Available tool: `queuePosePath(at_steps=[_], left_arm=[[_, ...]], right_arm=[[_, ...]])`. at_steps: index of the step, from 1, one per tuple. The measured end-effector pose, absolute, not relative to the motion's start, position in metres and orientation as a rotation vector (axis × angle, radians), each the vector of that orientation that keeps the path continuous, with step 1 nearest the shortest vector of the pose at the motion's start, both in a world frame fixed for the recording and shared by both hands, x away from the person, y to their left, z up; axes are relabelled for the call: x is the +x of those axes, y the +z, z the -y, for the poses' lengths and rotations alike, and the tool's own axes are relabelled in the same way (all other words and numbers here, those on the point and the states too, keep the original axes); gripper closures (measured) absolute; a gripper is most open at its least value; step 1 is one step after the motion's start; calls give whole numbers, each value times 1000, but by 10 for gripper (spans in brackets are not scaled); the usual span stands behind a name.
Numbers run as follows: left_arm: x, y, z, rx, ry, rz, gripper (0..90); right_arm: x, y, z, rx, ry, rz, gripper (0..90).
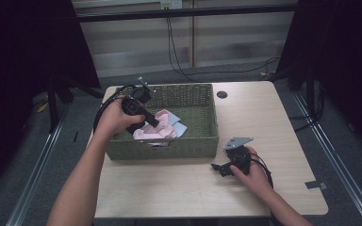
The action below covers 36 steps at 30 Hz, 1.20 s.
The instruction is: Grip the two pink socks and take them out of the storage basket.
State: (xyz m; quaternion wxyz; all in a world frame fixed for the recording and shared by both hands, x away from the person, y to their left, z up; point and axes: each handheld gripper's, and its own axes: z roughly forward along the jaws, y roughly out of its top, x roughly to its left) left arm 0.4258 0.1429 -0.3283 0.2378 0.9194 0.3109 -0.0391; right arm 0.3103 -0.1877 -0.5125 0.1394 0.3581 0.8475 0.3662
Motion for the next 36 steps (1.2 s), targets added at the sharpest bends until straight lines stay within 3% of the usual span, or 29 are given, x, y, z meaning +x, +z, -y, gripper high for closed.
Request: queuePosePath(at_steps=[22,36], left_arm=[[380,-321,-136,2540,-157,-710,841],[357,-343,-131,2540,-177,-636,839]], right_arm=[[310,-512,188,1038,1055,-2453,102],[310,-512,188,1037,1056,-2453,102]])
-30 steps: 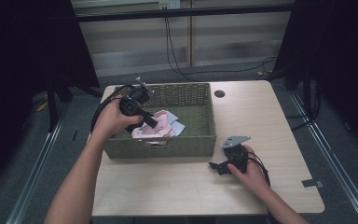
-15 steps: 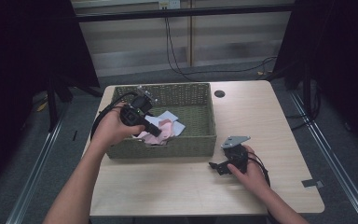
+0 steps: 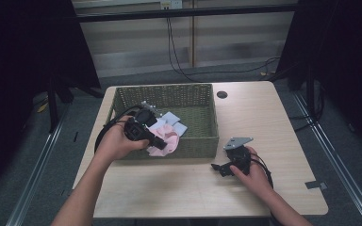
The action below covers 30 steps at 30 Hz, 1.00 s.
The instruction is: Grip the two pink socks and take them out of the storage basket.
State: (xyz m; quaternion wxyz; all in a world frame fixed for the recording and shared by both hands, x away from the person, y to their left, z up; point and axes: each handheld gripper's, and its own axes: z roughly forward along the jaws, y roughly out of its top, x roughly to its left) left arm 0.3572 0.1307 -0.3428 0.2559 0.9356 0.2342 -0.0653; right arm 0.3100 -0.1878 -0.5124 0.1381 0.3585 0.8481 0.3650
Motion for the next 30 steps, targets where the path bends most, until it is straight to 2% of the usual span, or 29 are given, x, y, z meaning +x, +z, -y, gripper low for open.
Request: queuePosePath(at_steps=[18,30], left_arm=[[344,-382,-119,2587,-222,-593,824],[338,-403,-114,2591,-208,-584,808]], right_arm=[[310,-512,188,1037,1055,-2452,102],[310,-512,188,1036,1056,-2452,102]])
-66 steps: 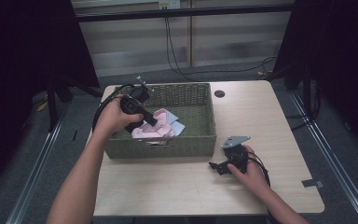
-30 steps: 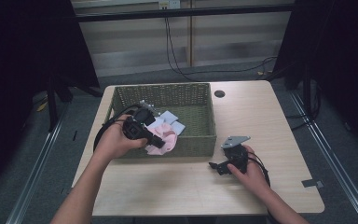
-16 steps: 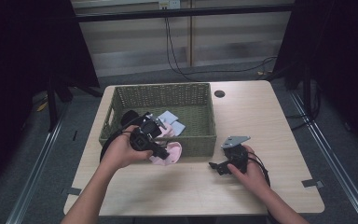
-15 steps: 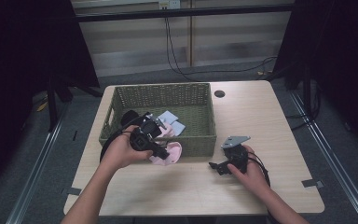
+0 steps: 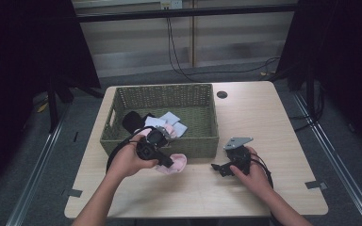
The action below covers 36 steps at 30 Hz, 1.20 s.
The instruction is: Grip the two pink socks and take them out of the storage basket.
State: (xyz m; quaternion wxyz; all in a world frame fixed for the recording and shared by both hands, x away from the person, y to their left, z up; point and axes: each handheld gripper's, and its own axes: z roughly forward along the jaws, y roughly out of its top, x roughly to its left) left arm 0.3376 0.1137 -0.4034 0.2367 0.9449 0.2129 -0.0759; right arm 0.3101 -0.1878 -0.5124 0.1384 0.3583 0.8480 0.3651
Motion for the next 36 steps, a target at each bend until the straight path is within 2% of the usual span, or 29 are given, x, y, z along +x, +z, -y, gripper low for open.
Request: queuePosePath(at_steps=[3,8,10,11,16,19,28,36], left_arm=[[336,-409,-113,2588,-207,-587,800],[335,-408,-113,2576,-201,-573,697],[337,-401,-115,2571,-181,-562,649],[338,-397,-116,2555,-165,-570,595],[349,-369,-123,2517,-93,-572,543],[360,-357,-126,2498,-55,-588,466],[399,-350,-139,2500,25,-647,387],[424,-358,-141,2506,70,-665,375]], right_arm=[[310,-512,188,1036,1056,-2452,102],[310,-512,188,1037,1055,-2453,102],[310,-512,188,1039,1055,-2453,102],[310,-512,188,1038,1055,-2453,102],[310,-512,188,1038,1055,-2453,102],[310,-512,188,1035,1056,-2452,102],[310,-512,188,1037,1056,-2452,102],[310,-512,188,1037,1056,-2452,102]])
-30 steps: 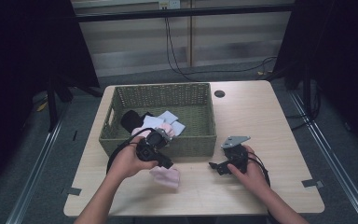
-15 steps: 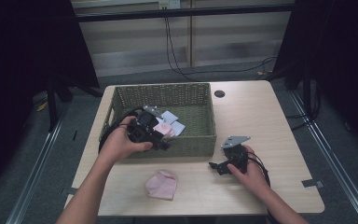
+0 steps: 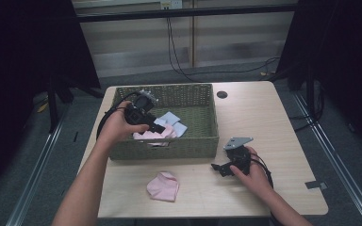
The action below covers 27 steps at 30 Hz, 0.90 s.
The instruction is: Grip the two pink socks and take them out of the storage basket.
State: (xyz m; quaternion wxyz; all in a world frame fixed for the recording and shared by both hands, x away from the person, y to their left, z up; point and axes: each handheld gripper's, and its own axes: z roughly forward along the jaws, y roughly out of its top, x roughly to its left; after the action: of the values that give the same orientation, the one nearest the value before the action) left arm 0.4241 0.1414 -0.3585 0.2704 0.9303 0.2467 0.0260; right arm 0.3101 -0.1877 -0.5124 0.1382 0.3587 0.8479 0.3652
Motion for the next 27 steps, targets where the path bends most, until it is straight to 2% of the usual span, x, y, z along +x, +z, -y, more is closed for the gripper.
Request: queuePosePath(at_steps=[17,27], left_arm=[[458,-388,-147,2505,59,-783,379],[469,-411,-140,2578,18,-781,390]], right_arm=[[310,-512,188,1039,1058,-2450,102],[310,-512,188,1038,1059,-2451,102]])
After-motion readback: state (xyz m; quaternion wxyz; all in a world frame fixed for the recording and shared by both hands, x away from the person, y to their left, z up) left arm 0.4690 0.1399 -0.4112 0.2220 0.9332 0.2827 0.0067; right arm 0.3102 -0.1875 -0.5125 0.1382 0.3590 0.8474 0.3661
